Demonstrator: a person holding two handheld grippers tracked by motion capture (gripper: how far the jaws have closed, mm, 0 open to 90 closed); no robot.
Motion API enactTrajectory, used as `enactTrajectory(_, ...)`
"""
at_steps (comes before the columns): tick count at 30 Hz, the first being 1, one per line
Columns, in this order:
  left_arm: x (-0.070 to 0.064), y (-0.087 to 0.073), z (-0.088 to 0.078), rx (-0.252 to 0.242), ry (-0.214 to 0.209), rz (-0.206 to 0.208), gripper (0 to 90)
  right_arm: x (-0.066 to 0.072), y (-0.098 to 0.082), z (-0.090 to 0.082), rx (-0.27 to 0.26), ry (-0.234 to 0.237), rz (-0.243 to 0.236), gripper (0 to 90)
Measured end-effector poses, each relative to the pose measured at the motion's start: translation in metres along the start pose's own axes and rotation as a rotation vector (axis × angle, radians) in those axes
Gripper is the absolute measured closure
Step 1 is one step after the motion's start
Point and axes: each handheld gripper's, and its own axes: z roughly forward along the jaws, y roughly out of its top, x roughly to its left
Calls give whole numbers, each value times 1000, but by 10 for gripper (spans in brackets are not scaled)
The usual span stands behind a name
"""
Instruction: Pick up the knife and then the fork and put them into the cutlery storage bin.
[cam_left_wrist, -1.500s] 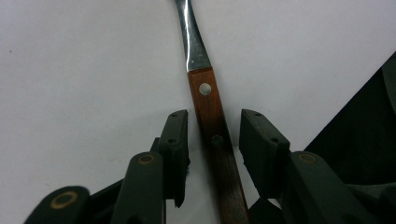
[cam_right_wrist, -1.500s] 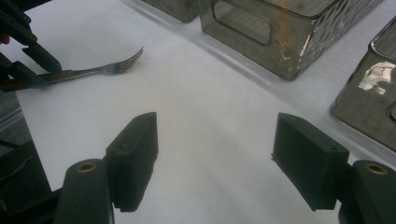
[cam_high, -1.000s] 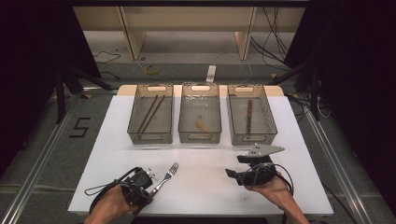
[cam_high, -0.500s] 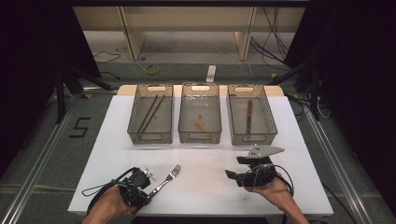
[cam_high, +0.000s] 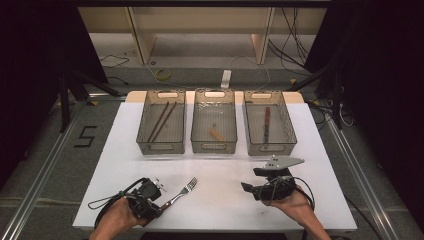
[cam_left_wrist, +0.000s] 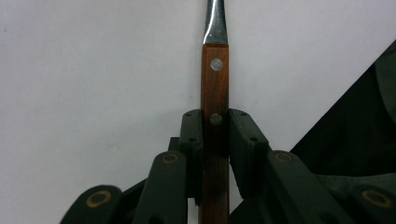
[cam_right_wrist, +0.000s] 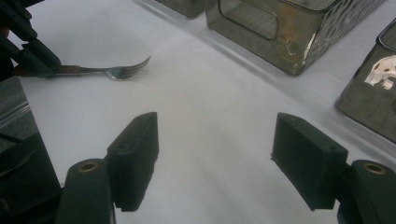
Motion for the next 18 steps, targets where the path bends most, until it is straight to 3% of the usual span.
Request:
enactTrajectory(4,-2,5,-2,-20,-13,6,755,1,1,1,0,3,-2,323)
enactTrajectory(10,-10,24,-5,-33,-33,65,755,12,5,2,-9,33,-43,322)
enactTrajectory(18,-27,63,-2,-22,-75,156,755,40,11,9,-13,75,-161,318)
